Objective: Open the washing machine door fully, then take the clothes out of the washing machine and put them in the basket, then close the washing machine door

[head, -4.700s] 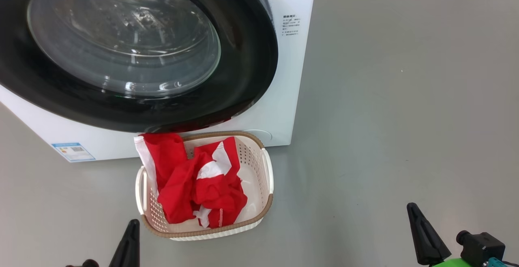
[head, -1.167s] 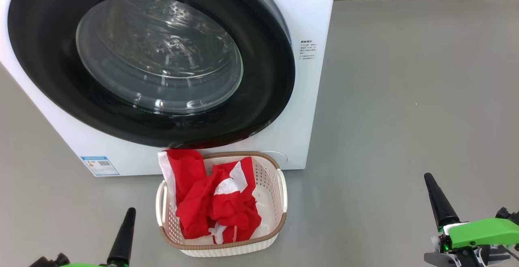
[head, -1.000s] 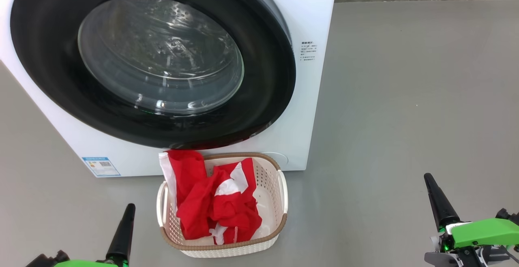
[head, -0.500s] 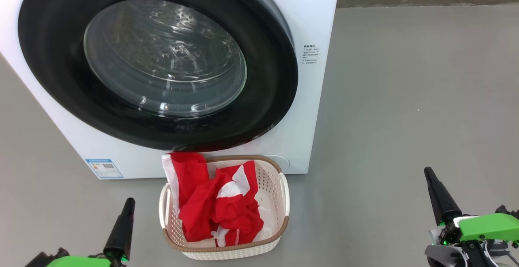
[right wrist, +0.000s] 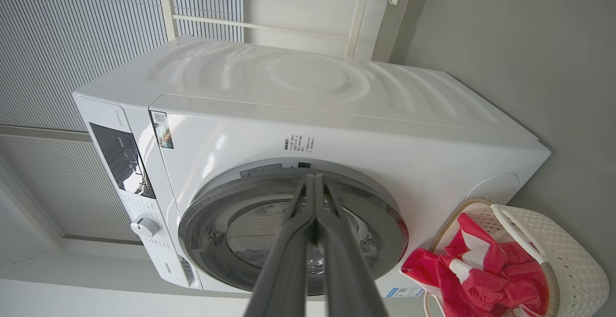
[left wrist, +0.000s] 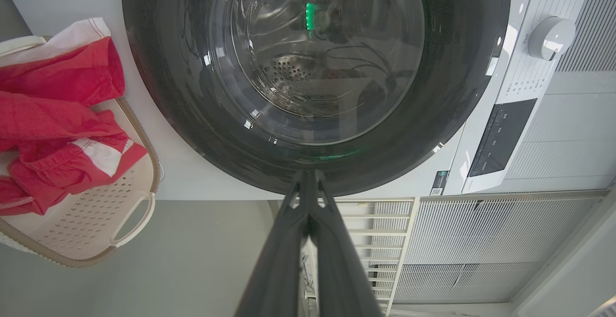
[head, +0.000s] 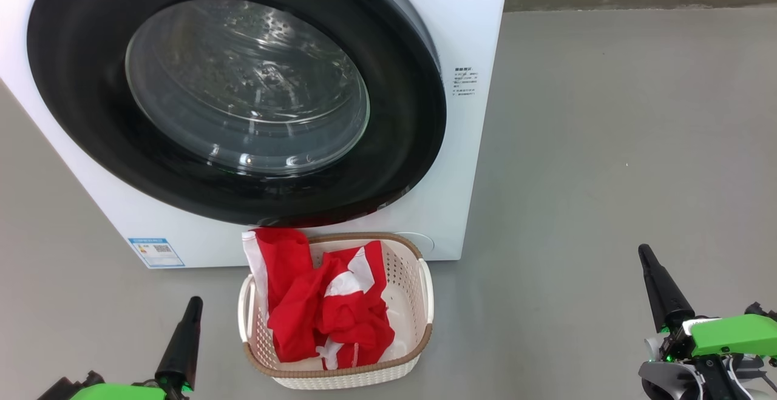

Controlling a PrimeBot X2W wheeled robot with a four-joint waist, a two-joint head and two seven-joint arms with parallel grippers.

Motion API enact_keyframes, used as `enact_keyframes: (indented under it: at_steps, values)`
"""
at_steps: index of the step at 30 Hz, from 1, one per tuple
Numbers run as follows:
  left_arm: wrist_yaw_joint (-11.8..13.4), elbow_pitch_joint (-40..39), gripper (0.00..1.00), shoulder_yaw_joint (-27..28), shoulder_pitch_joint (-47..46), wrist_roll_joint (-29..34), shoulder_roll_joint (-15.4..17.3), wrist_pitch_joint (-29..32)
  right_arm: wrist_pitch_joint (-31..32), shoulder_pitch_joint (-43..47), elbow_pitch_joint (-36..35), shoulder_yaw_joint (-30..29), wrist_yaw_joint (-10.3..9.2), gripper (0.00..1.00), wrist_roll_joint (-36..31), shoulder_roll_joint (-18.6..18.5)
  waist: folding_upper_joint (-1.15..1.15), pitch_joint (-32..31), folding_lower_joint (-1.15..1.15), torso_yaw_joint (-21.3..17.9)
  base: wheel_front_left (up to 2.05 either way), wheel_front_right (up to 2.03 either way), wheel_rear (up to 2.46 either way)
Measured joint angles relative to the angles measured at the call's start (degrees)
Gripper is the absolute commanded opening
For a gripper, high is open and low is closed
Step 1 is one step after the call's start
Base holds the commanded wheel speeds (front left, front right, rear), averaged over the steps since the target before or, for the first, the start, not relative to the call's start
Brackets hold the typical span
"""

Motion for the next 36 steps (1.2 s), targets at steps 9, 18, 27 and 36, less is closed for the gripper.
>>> enact_keyframes:
  at_steps: [9,18,27,36]
  values:
    - [0.0,0.0,0.00,0.1,0.0,0.0,0.0,0.0,0.1,0.0,0.0,-0.3,0.00,0.00,0.0,0.0,0.00,0.0,0.00,0.0,0.00,0.00,0.00]
    - [0.0,0.0,0.00,0.2,0.0,0.0,0.0,0.0,0.1,0.0,0.0,-0.4,0.00,0.00,0.0,0.1,0.00,0.0,0.00,0.0,0.00,0.00,0.00]
    - [0.0,0.0,0.00,0.3,0.0,0.0,-0.1,0.1,0.2,0.0,0.0,-0.5,0.00,0.00,0.0,0.1,0.00,0.0,0.00,0.0,0.00,0.00,0.00]
    - [0.0,0.0,0.00,0.4,0.0,0.0,-0.1,0.1,0.3,0.0,0.0,-0.5,0.00,0.00,-0.1,0.2,0.00,0.0,0.00,0.0,0.00,0.00,0.00]
